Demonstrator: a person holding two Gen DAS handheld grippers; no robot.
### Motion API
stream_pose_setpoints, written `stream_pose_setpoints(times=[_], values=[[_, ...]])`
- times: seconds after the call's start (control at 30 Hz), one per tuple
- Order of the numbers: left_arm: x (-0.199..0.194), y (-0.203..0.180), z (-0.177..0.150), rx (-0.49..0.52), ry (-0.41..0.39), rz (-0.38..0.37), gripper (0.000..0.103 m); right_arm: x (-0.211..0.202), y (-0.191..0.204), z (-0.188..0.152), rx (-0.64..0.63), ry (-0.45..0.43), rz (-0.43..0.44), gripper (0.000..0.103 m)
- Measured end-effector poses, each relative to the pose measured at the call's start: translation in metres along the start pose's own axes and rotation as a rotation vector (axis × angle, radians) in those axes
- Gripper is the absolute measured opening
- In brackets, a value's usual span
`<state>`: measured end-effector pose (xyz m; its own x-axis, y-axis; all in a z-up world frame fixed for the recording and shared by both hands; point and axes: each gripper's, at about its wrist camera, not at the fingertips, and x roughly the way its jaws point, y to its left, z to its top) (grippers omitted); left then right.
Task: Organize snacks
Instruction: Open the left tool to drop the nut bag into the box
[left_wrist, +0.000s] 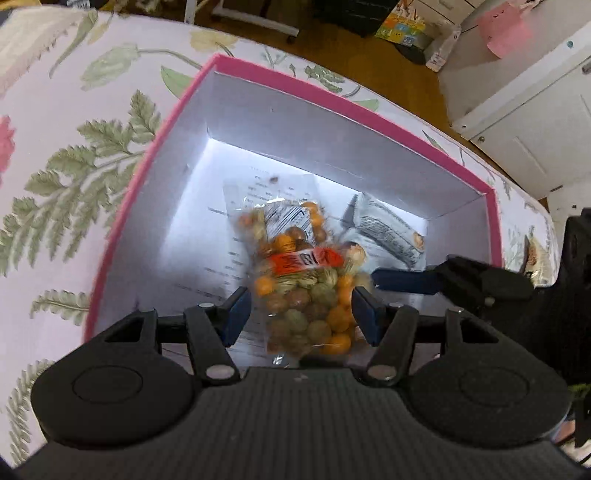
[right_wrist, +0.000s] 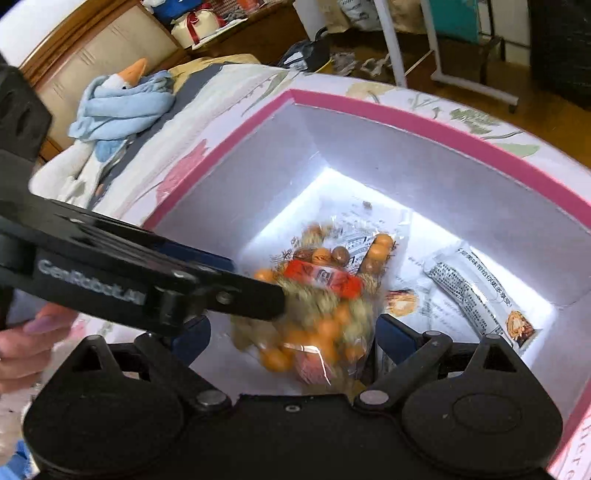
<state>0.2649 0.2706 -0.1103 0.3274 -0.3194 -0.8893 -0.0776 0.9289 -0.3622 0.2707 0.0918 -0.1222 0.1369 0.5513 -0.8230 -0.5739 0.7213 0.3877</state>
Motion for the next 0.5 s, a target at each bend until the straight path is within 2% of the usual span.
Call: stream_pose_setpoints(times=[0.1,0.17,0.3,0.5], values=[[-0.016,-0.002,-0.005,0.009,-0.070,0.030,0.059,-0.012,0.007,-0.007,-0.041,-0.004,-0.017,0.098],[-0.025,-0.003,-0.008,0.009,-0.099,0.043,0.059,-0.028,0.011,-0.014,-0.073,-0.041,-0.039,0.098],[-0.044,-0.015,-0.018,0.043,-0.118,0.042,0.059,-0.073,0.010,-0.033,-0.101,-0.130,-0.067,0.098],[-0.074,-0.050,-0.044,0.165,-0.129,0.029,0.059,-0.139,0.010,-0.072,-0.189,-0.204,-0.151,0.098]])
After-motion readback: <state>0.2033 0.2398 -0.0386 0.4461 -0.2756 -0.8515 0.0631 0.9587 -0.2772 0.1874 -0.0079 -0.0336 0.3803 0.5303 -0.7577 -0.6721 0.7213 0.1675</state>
